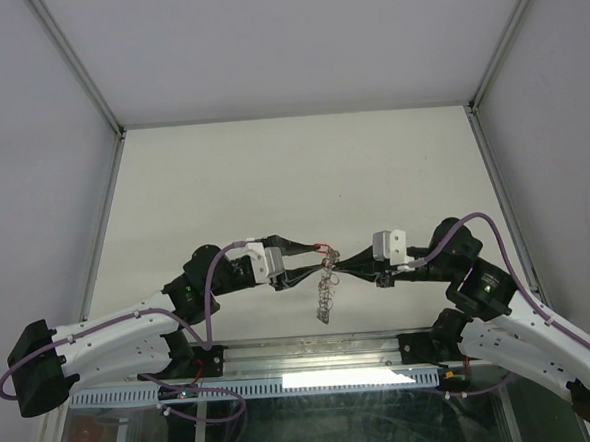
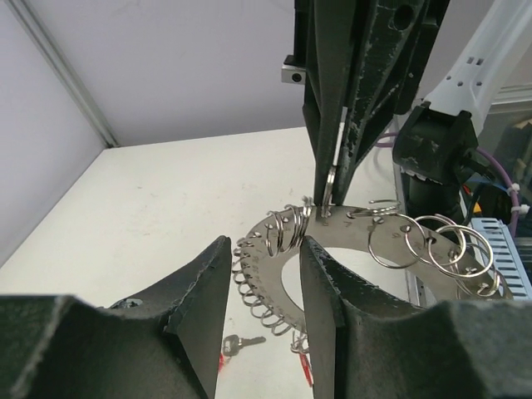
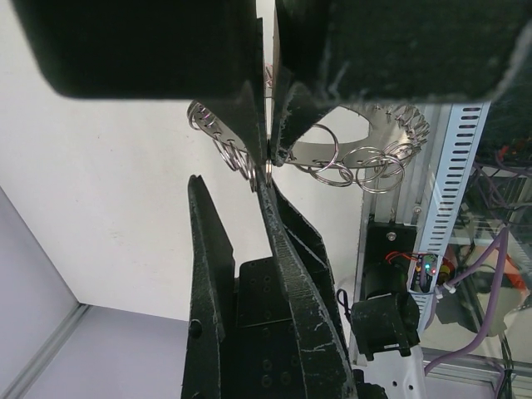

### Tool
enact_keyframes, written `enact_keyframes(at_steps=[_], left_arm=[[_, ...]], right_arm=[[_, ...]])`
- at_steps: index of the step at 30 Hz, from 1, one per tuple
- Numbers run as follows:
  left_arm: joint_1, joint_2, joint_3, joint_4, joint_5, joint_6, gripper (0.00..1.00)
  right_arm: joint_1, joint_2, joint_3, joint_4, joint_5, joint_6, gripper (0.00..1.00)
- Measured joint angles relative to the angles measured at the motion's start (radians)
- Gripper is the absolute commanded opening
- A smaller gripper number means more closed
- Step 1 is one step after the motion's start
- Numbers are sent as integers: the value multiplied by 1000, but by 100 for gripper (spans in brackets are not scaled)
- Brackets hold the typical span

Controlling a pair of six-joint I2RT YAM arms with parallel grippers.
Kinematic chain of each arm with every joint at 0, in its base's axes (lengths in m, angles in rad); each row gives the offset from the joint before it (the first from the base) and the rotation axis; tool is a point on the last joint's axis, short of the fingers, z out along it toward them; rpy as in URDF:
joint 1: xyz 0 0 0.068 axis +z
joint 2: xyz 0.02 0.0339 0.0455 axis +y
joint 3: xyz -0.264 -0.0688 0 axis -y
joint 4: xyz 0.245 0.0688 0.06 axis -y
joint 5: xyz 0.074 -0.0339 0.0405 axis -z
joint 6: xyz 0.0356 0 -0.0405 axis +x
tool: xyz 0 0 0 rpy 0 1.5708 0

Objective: Put the keys on the keyring

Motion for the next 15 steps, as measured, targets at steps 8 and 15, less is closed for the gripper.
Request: enact_keyframes(at_steps=[8, 15], left_arm=[[0, 0, 2, 32, -22, -2, 36], [0, 19, 10, 45, -43, -11, 37]], right_arm=[[0, -8, 0, 0, -26, -13, 0], [0, -7, 0, -2, -53, -55, 0]])
